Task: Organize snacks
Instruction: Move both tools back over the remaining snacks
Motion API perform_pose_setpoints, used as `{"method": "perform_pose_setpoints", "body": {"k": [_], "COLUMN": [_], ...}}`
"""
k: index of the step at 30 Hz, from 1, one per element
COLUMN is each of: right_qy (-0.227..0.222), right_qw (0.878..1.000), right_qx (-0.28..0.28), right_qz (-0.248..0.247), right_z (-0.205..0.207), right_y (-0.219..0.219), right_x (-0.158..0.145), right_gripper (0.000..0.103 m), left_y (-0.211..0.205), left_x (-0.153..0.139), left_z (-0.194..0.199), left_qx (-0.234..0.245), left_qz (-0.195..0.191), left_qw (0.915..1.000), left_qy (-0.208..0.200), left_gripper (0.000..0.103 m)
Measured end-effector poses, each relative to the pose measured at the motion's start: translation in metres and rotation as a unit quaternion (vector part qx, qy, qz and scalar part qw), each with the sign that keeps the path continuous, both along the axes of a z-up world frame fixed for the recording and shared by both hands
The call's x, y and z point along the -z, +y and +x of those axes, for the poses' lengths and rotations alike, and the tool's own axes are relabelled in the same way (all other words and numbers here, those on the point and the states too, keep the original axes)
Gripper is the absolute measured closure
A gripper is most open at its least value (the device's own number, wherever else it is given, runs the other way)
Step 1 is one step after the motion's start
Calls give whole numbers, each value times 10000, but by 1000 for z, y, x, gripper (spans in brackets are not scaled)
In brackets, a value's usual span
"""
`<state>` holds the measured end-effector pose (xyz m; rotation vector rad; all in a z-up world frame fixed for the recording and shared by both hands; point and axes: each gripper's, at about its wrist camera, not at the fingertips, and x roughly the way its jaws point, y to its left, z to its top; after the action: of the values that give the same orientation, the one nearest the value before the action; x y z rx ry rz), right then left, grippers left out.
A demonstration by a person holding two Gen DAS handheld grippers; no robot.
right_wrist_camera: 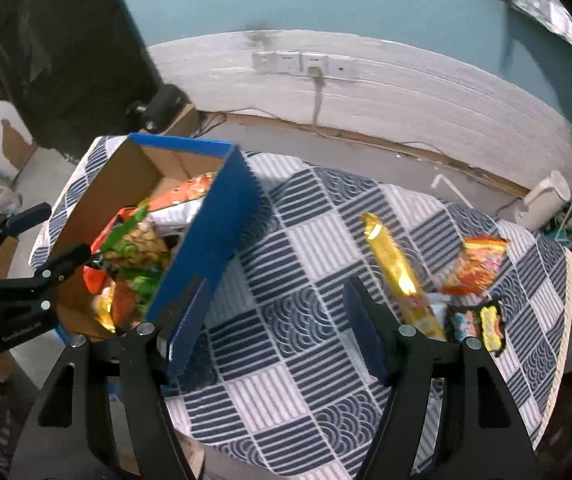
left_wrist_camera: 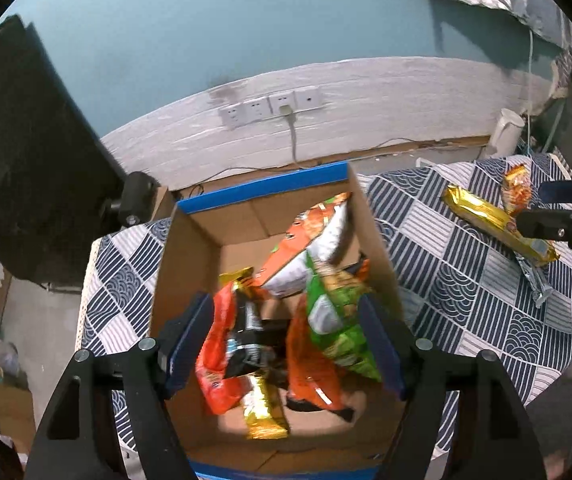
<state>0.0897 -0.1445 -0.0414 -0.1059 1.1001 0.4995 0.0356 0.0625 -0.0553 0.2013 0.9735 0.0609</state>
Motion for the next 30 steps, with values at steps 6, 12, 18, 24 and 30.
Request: {"method": "perform_pose_setpoints", "body": {"k": [6,12,18,24,30], "right_qy": [1,117,252,390,684], "right_qw": [9996,9983,9961,9916,9856], "right_qx": [261,568,818,1157,1472], "right_qz": [-67,-112,-209,-419,-475], "right_z": [2,5,12,25,37], "right_y": [-35,-72,-107,-144,-172], "right_x": [6,20,35,56,86], "right_gripper": [33,33,33,33,33], "left_y": [-36,-71,-98,-117,-132], "left_x": [3,9,23,39,59], "left_z": [8,19,32,44,58], "left_qx": [283,515,667,724,776], "left_qz": [-25,15,57,5,-7], "left_qw": [9995,9985,9971,9959,9941], "left_qy": [100,167,362,544,757], "left_gripper": [27,25,25,25,25]}}
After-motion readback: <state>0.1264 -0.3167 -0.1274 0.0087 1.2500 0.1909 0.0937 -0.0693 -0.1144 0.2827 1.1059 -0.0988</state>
